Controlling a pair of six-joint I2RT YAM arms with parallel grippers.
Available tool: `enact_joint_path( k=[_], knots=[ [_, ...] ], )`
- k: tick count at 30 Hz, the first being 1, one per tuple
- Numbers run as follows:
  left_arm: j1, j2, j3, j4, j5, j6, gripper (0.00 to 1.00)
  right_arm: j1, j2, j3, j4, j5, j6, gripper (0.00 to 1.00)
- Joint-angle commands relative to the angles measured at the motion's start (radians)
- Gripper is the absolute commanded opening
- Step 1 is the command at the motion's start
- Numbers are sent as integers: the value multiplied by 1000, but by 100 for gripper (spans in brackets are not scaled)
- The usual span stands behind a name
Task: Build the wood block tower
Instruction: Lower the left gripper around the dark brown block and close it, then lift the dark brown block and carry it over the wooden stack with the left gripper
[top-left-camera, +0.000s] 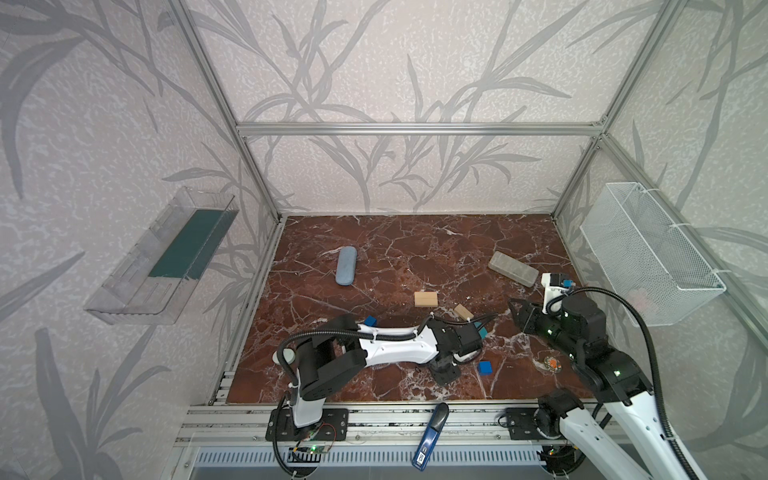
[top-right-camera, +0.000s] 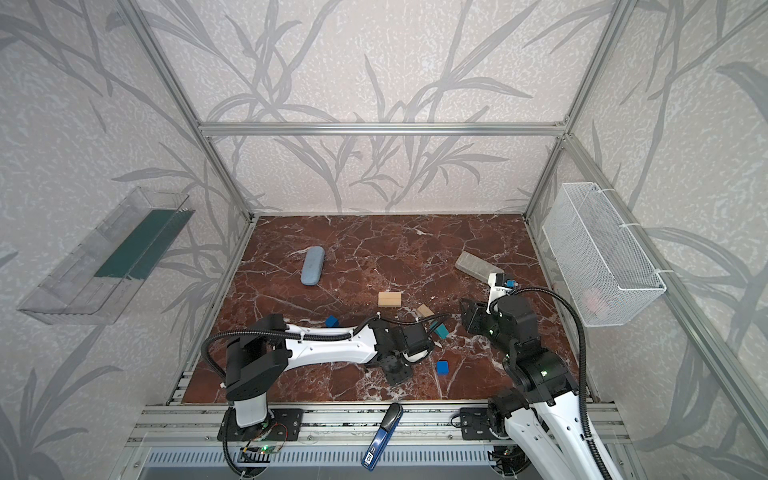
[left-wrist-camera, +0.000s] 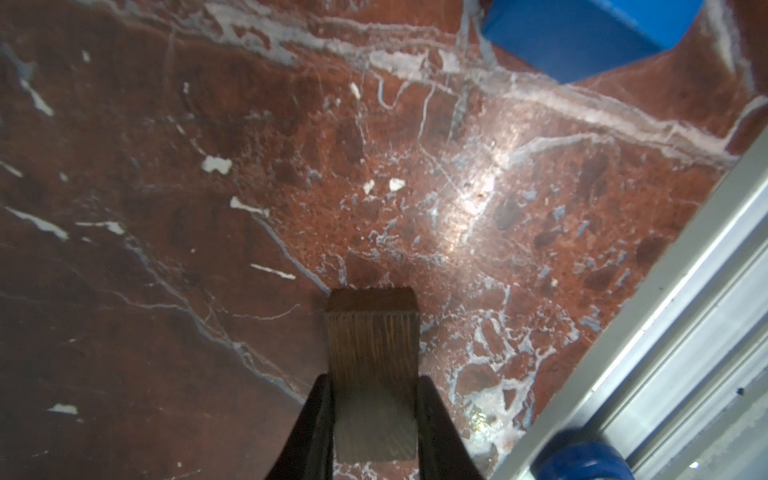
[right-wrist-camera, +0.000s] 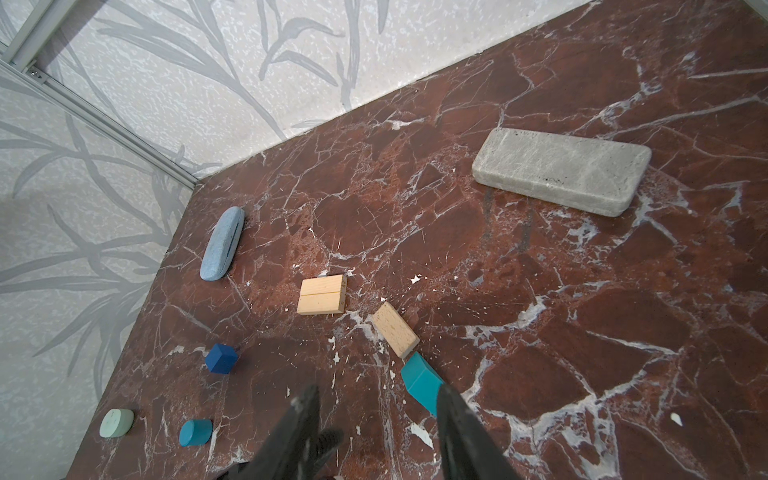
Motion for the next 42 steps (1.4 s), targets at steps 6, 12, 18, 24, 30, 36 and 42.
enact_joint_path(
  k=[6, 12, 18, 24, 30, 36, 42],
  knots=[
    [3, 13, 30, -17, -60, -63, 13, -3, -2, -11, 6, 1, 8, 47],
    [33, 0, 36, -19, -58, -141, 12, -4, -4, -9, 8, 0, 11, 47],
    [104, 1, 29, -8, -39, -260, 10, -4, 0, -6, 15, -12, 14, 47],
    [163, -8, 19, 10, -38, -345, 10, -4, 15, -3, 26, -21, 13, 47],
    [209, -27, 39, 3, -68, -423, 10, -3, 47, -8, 54, -40, 16, 47],
    [256, -35, 93, -37, -94, -457, 9, -4, 65, -19, 76, -51, 19, 47],
    [298, -28, 149, -86, -119, -466, 7, -4, 77, -22, 81, -56, 18, 47]
  ],
)
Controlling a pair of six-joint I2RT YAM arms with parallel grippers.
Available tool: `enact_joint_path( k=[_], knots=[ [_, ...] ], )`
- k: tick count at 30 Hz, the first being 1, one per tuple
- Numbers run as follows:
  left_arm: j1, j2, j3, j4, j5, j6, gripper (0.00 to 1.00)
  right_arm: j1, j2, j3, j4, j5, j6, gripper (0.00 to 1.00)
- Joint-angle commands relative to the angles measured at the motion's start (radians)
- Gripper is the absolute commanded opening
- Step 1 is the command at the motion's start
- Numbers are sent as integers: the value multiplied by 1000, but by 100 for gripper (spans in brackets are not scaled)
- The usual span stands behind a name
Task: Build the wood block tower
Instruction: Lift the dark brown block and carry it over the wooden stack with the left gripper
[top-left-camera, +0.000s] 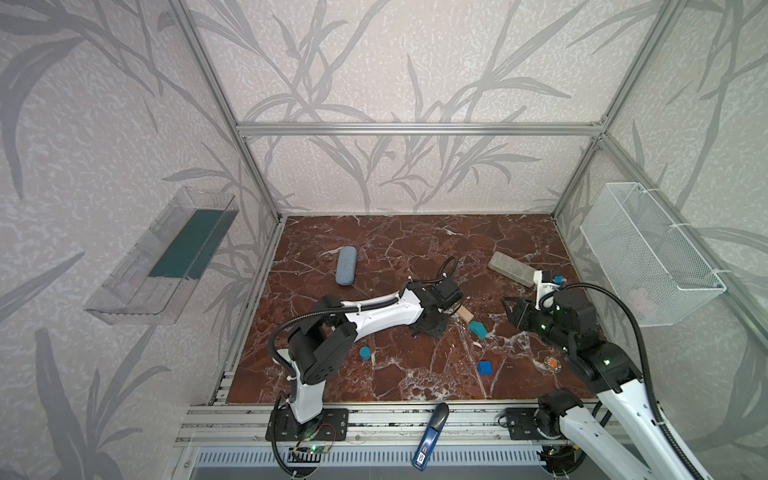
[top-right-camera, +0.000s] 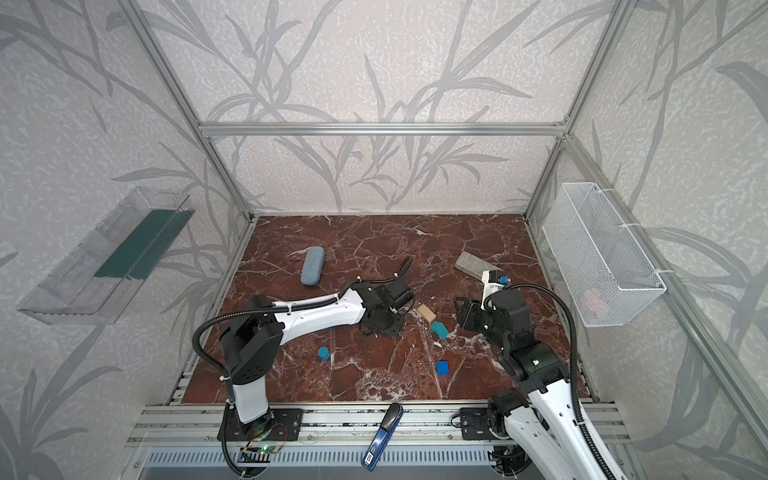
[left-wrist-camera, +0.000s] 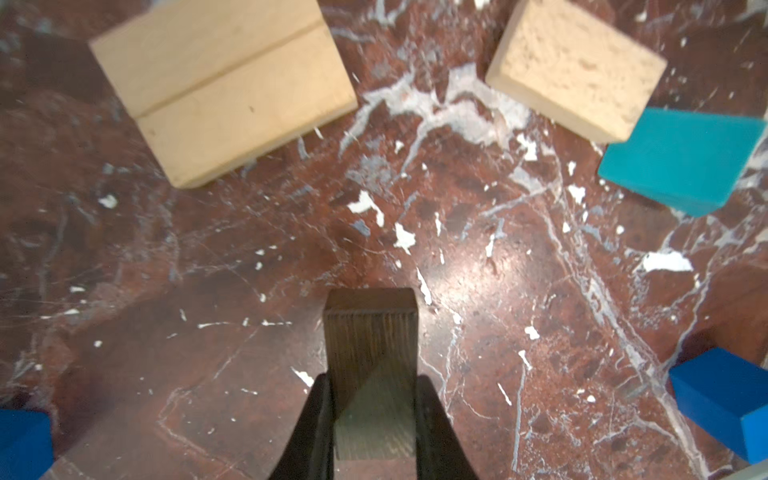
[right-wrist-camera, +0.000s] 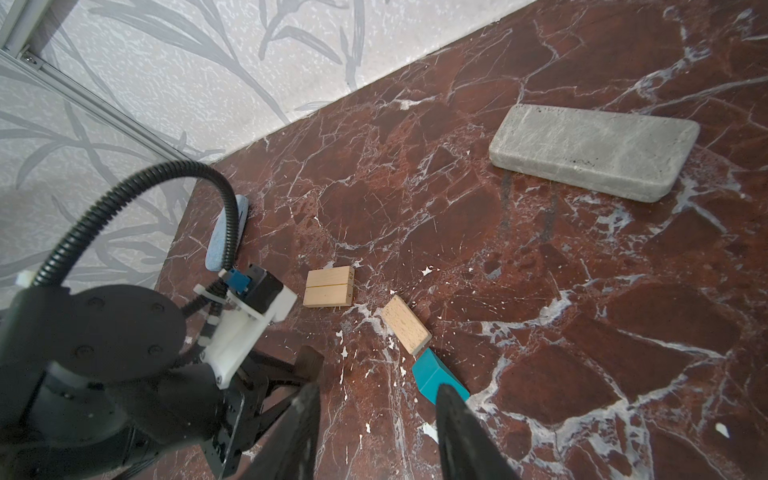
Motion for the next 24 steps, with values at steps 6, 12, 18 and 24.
enact_joint_path(
  k=[6, 12, 18, 24],
  knots=[
    [41, -16, 45, -89, -67, -38, 6, -4, 9, -12, 32, -6, -2, 47],
    [73, 11, 114, -141, -96, -51, 6, -4, 32, -17, 56, -21, 1, 47],
    [124, 87, 237, -203, -86, -67, 3, -4, 63, -29, 91, -47, 10, 47],
    [172, 168, 324, -215, -55, -90, 2, -4, 88, -30, 103, -50, 7, 46]
  ],
)
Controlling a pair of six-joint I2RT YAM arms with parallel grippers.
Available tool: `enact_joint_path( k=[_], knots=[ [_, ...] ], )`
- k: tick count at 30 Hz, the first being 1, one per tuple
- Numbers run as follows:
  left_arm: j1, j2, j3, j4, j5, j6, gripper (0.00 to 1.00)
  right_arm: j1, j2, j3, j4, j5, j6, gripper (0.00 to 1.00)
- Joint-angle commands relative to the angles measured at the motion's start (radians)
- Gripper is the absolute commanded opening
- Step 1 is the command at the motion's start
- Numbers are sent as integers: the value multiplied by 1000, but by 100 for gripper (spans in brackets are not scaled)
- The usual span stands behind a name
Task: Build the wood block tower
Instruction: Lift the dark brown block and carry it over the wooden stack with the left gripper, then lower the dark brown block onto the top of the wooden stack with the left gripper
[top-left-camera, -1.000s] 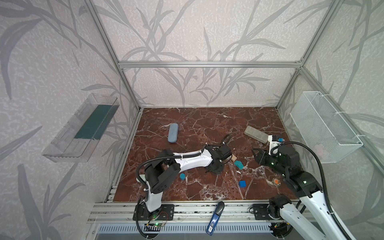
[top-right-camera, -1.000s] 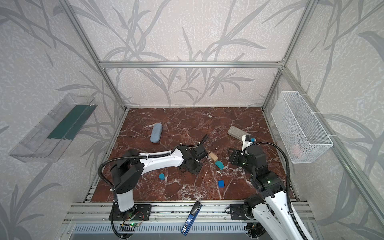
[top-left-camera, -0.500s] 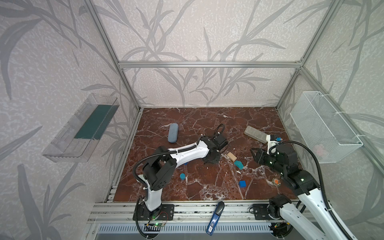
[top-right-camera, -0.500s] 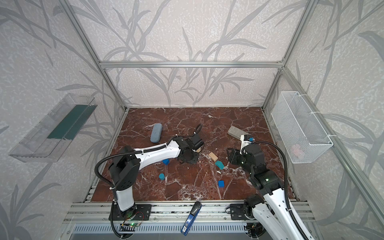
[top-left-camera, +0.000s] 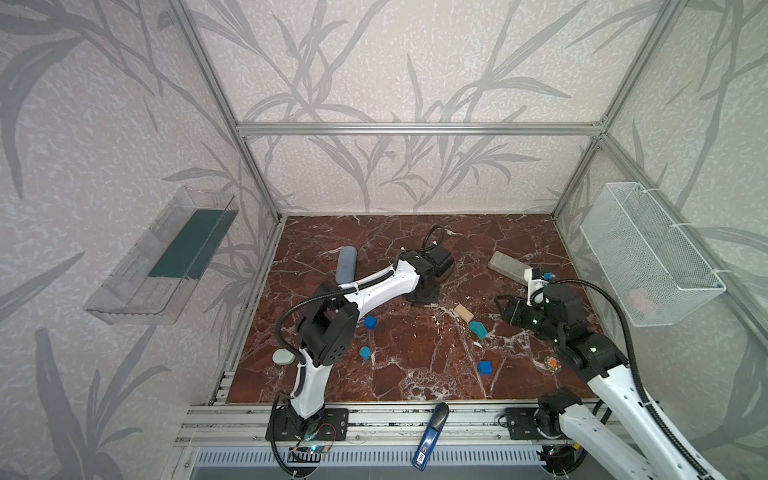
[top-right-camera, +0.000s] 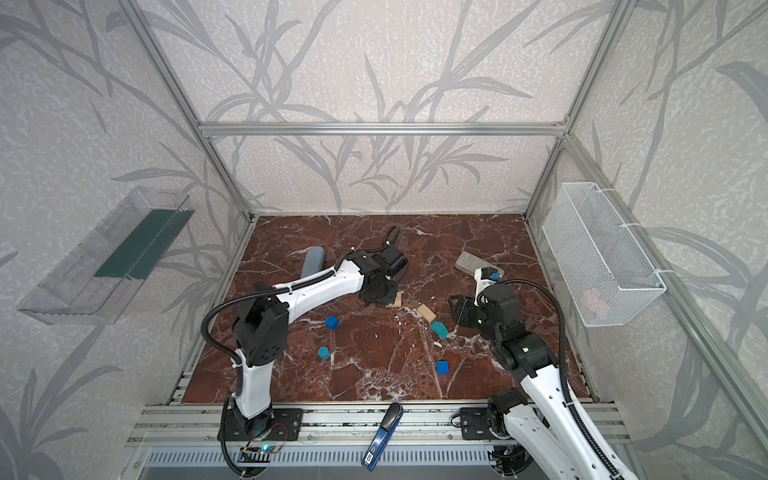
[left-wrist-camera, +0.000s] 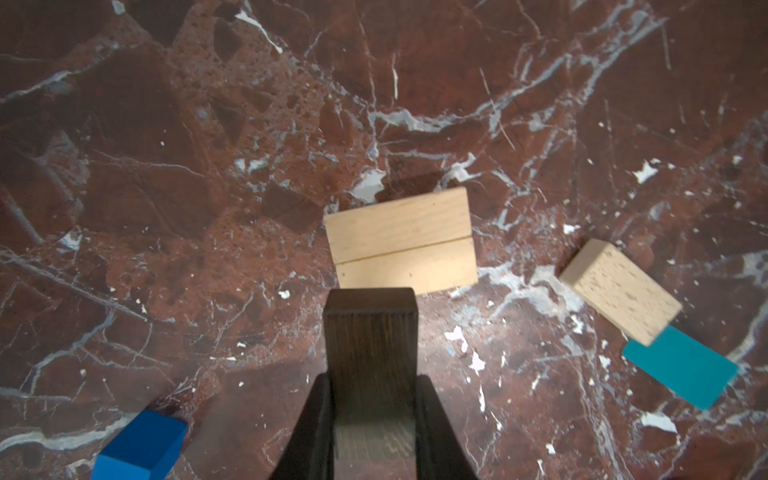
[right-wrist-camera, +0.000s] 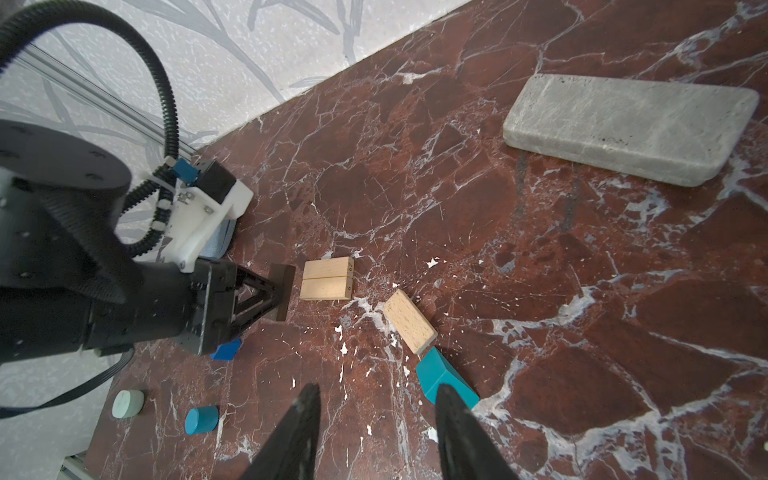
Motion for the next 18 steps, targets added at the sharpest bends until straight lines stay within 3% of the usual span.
enact_joint_path(
  k=[1, 9, 18],
  knots=[
    [21, 41, 54, -57, 11, -37, 2, -4, 8, -9, 36, -14, 3, 46],
    [27, 133, 169, -90, 24, -60, 2, -3, 35, -14, 55, -15, 0, 46],
    [27, 161, 179, -96, 32, -105, 2, -4, 44, -22, 68, -17, -1, 46]
  ],
)
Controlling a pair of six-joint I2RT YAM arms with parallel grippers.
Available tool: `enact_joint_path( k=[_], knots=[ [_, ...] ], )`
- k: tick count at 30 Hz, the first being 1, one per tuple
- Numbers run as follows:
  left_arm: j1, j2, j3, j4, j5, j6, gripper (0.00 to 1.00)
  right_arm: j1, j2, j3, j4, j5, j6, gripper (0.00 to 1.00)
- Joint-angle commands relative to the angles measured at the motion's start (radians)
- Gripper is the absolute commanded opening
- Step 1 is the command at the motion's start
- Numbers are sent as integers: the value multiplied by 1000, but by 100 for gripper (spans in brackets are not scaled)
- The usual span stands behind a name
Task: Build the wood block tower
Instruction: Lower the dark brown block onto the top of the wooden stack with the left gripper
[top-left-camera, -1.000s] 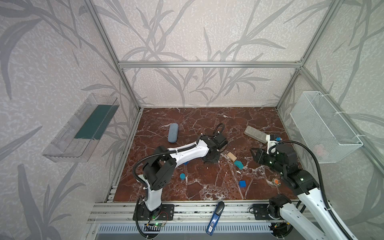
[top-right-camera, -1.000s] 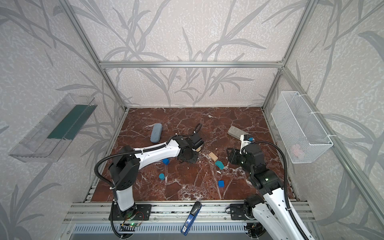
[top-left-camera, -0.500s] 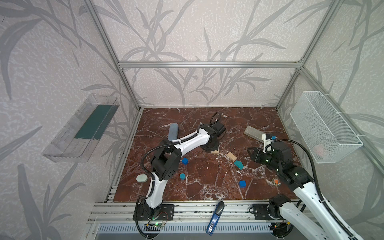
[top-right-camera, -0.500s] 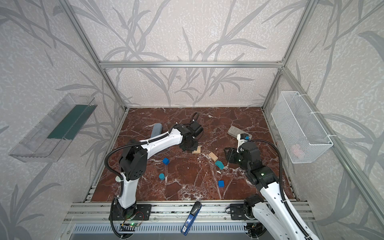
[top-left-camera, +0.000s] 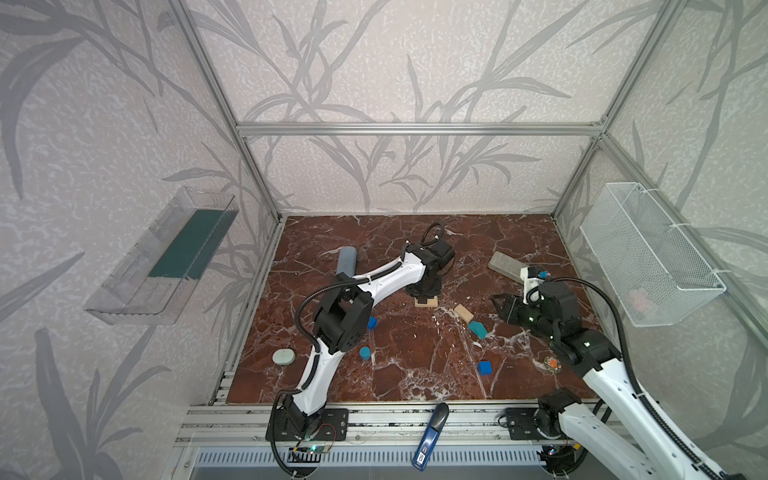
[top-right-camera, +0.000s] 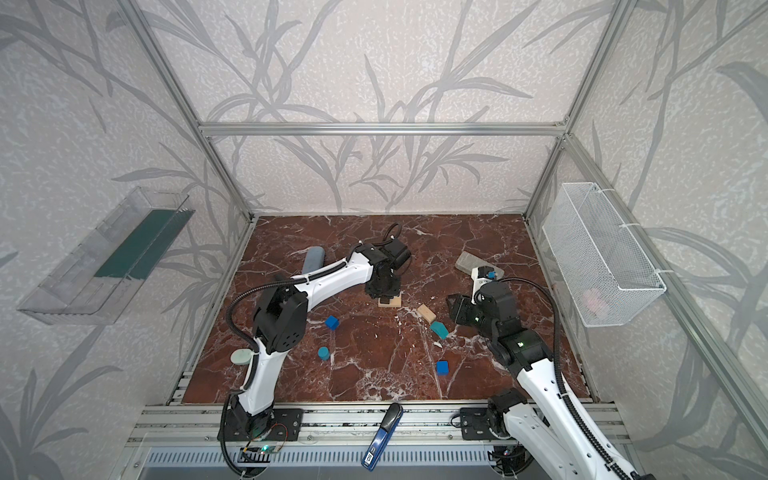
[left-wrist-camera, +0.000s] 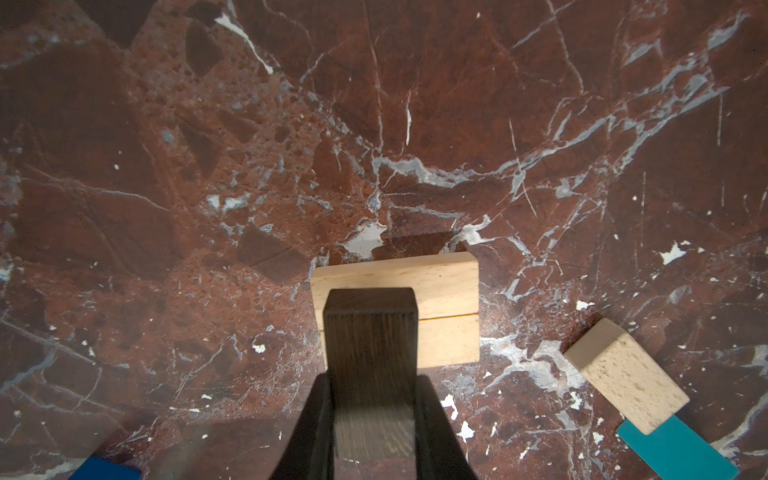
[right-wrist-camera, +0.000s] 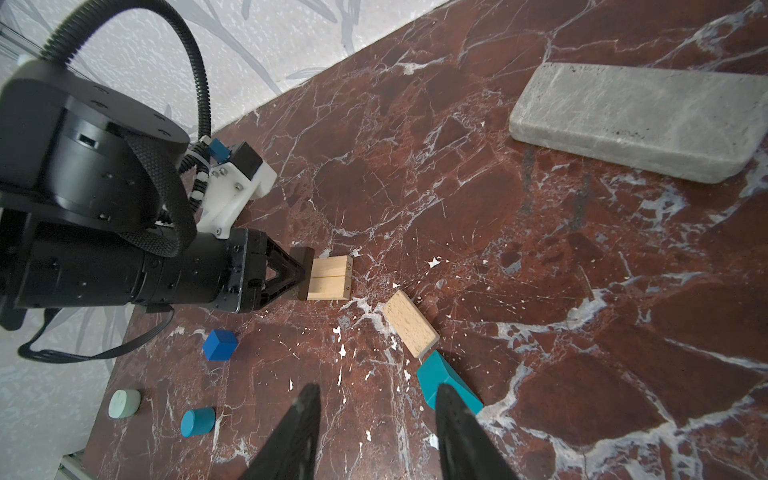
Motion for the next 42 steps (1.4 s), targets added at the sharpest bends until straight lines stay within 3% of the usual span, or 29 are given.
enact_joint_path(
  k=[1, 14, 42],
  knots=[
    [-1, 24, 25, -45, -7, -42, 2, -4, 1, -12, 29, -10, -1, 46],
    [-1, 62, 55, -62, -30, -56, 3, -4, 6, -11, 42, -21, -3, 46],
    [-2, 73, 69, -70, -58, -69, 22, -5, 2, -18, 43, -21, 0, 47]
  ],
)
